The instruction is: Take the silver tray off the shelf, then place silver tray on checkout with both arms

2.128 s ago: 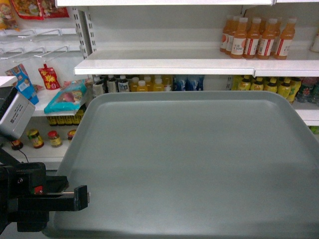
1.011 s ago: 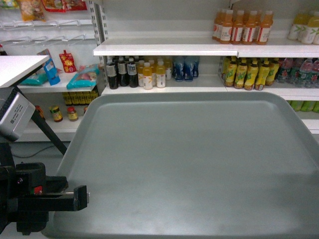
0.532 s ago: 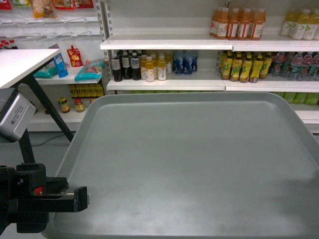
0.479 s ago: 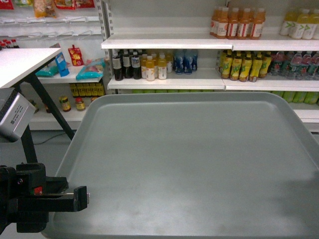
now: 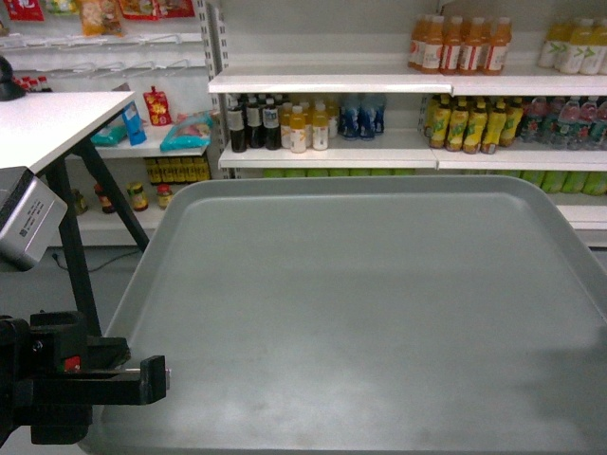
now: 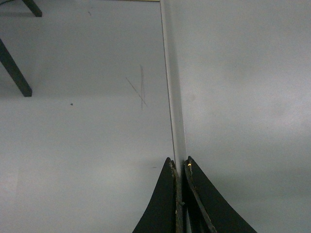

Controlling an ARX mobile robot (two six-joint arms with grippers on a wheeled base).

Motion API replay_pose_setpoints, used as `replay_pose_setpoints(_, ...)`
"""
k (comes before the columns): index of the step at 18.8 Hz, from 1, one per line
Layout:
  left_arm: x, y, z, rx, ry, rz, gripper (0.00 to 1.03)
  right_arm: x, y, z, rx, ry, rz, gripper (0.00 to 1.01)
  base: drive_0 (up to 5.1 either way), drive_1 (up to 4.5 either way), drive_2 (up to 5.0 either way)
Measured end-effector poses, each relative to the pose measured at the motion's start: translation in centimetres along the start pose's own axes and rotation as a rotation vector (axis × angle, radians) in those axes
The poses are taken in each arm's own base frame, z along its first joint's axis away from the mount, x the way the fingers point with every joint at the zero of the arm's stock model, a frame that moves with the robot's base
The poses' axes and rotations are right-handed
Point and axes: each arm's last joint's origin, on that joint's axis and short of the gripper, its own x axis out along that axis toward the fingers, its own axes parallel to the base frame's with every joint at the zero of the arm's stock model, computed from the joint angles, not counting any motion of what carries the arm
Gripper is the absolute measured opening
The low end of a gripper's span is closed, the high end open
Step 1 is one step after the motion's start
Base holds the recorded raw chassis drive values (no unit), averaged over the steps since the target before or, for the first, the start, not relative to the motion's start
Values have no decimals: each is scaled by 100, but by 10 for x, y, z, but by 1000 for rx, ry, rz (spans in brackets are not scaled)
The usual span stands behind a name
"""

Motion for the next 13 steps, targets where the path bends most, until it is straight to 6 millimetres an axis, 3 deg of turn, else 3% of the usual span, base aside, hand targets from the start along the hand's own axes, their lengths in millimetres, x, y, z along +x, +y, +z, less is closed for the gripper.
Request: replay_pose_setpoints(13, 1, 0, -1, 1, 6, 2, 2, 1, 0, -1, 1, 4, -1, 2, -502, 244, 244)
